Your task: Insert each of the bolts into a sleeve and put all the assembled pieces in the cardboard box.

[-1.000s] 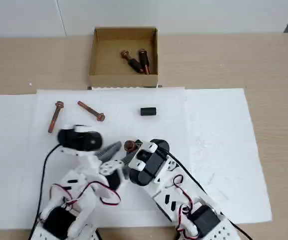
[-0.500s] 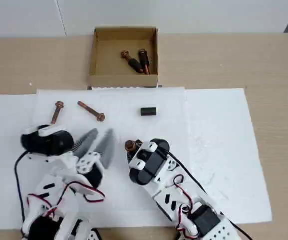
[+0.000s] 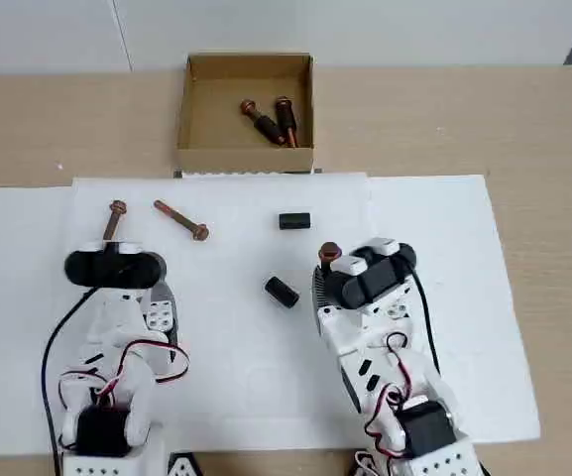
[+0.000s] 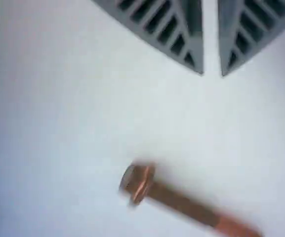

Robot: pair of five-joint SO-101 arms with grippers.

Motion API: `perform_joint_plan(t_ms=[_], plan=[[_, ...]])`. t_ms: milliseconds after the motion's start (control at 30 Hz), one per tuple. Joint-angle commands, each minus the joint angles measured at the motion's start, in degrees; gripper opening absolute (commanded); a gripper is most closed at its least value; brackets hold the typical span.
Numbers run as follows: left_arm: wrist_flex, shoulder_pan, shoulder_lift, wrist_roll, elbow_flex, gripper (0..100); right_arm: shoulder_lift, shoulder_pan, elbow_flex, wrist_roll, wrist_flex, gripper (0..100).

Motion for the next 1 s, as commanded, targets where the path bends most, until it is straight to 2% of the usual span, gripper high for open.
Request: perform_joint_plan(t_ms=[0, 467, 733, 967], plan=[[-0.18, -0.53, -0.53, -1.93, 2.24, 1, 3.65, 1.01, -10.73, -0.7, 3.03, 0.2], [-0.26, -0.18, -0.62, -2.02, 3.91, 1, 58.86, 1.1, -51.6, -0.26, -0.48, 0.3], [-0.26, -0.18, -0.62, -2.02, 3.91, 1, 87.69, 1.1, -74.99, 6.77, -6.29, 0.3], [-0.26, -0.44, -0.62, -1.67, 3.91, 1, 108.09, 1.01, -95.03, 16.18, -9.36, 0.3]])
